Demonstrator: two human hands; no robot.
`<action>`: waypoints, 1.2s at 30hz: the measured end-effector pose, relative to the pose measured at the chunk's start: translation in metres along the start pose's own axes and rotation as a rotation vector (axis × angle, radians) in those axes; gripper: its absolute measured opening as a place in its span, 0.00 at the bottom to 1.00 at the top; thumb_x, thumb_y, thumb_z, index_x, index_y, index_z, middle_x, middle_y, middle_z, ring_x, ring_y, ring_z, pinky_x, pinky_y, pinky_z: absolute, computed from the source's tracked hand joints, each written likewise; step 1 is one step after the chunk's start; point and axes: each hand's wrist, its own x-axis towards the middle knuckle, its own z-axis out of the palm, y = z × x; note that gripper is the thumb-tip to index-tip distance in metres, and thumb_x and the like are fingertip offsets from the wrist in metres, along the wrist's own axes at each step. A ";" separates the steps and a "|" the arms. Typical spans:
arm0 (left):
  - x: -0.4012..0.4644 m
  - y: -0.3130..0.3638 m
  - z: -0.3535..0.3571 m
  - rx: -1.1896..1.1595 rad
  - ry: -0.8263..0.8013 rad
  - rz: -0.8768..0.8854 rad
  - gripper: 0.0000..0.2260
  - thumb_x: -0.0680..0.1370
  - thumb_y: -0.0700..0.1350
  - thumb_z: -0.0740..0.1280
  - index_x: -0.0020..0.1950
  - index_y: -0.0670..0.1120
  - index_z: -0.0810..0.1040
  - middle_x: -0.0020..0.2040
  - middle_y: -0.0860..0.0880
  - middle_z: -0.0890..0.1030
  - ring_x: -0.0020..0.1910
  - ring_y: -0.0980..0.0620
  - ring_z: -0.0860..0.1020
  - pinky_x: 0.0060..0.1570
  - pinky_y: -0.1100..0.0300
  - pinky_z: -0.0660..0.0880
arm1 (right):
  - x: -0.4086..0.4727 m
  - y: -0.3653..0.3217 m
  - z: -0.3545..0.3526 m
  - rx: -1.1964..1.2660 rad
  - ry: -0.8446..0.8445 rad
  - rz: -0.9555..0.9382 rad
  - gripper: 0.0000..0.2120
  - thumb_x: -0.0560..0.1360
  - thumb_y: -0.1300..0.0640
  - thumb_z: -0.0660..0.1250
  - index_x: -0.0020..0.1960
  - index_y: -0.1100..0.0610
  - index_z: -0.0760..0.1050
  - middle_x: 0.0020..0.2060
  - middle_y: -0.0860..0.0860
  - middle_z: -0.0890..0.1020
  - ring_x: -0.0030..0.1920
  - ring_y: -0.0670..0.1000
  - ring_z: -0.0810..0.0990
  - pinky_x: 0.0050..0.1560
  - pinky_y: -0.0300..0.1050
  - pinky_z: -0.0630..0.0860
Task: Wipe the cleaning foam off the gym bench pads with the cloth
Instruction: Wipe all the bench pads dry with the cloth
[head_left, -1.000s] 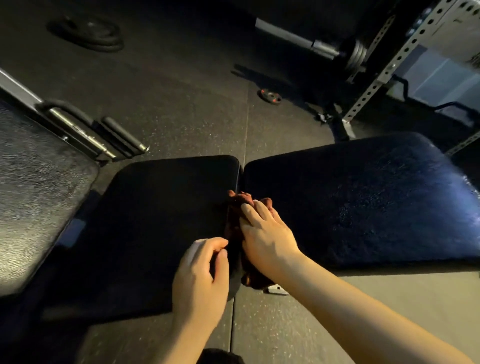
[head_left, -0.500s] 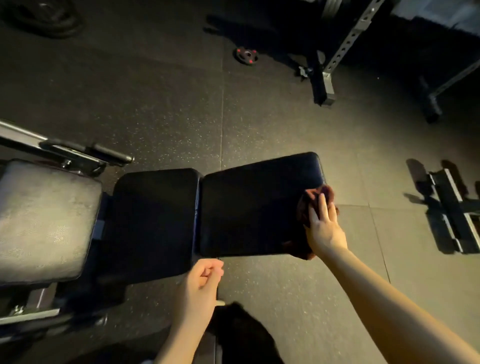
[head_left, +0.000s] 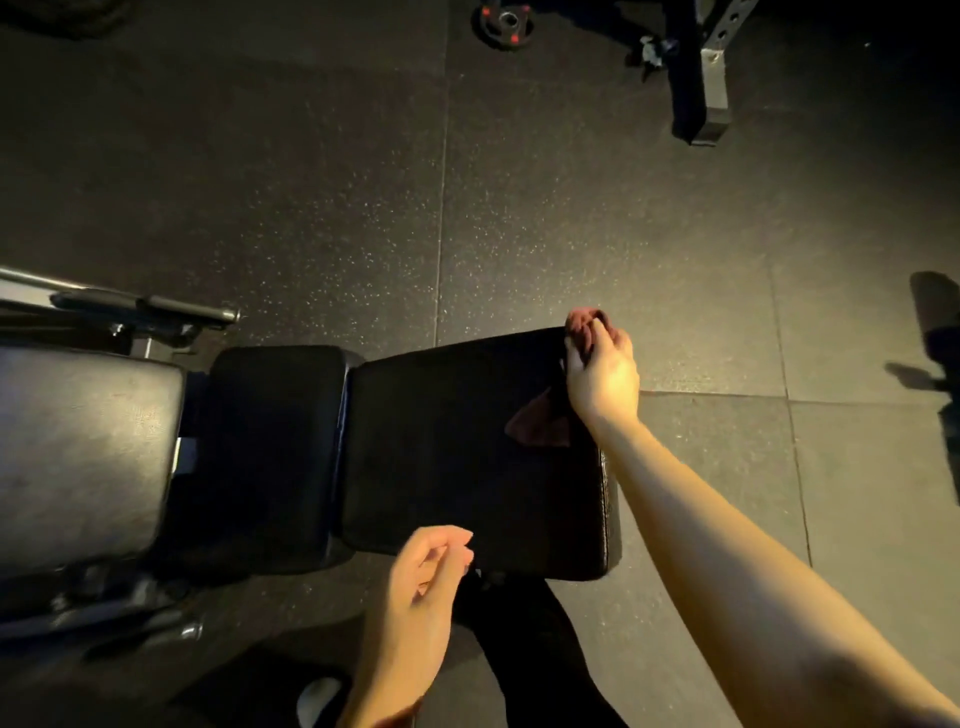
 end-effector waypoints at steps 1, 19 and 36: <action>0.001 0.002 0.004 0.008 -0.004 -0.012 0.07 0.79 0.40 0.63 0.50 0.50 0.78 0.47 0.50 0.82 0.44 0.61 0.80 0.44 0.69 0.73 | 0.019 -0.006 -0.001 -0.013 -0.047 0.075 0.18 0.78 0.49 0.62 0.61 0.61 0.75 0.60 0.62 0.74 0.58 0.63 0.75 0.58 0.48 0.69; -0.019 0.022 0.021 -0.030 0.185 -0.034 0.07 0.79 0.40 0.64 0.48 0.50 0.81 0.43 0.53 0.84 0.45 0.60 0.81 0.44 0.68 0.71 | -0.129 0.065 -0.021 0.077 -0.207 0.120 0.34 0.76 0.42 0.58 0.74 0.62 0.60 0.69 0.62 0.64 0.68 0.62 0.67 0.69 0.55 0.66; -0.005 -0.017 0.013 -0.115 0.345 -0.184 0.06 0.80 0.43 0.63 0.46 0.53 0.77 0.45 0.53 0.80 0.46 0.58 0.78 0.40 0.62 0.70 | 0.025 -0.034 0.025 -0.936 -0.309 -0.773 0.24 0.81 0.44 0.50 0.59 0.60 0.76 0.59 0.59 0.75 0.58 0.61 0.73 0.62 0.57 0.64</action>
